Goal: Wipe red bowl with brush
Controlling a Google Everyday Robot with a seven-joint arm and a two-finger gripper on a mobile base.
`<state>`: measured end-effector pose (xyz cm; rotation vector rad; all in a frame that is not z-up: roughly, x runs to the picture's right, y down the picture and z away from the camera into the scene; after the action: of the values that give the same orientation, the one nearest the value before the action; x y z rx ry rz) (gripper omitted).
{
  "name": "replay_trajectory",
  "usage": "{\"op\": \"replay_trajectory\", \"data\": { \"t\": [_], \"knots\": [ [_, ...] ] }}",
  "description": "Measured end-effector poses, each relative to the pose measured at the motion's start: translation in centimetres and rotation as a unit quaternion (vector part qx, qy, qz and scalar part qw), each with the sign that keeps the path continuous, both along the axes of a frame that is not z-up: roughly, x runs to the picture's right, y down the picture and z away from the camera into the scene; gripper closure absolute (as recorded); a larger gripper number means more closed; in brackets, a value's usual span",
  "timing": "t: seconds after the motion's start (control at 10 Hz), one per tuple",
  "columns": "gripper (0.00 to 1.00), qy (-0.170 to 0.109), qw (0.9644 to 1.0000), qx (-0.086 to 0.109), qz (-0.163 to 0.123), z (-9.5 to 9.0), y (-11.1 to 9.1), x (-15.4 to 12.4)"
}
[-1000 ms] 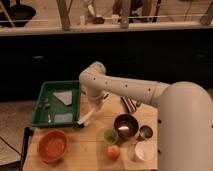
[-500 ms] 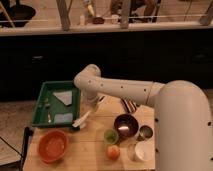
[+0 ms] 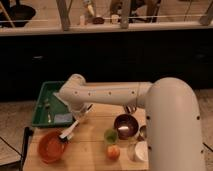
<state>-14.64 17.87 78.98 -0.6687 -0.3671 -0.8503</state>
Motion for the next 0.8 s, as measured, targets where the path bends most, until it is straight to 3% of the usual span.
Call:
{"op": "replay_trajectory", "data": {
  "t": [0.8],
  "knots": [
    [1.00,-0.003,1.0000,0.001,0.001,-0.2,1.7,-1.5]
  ]
}}
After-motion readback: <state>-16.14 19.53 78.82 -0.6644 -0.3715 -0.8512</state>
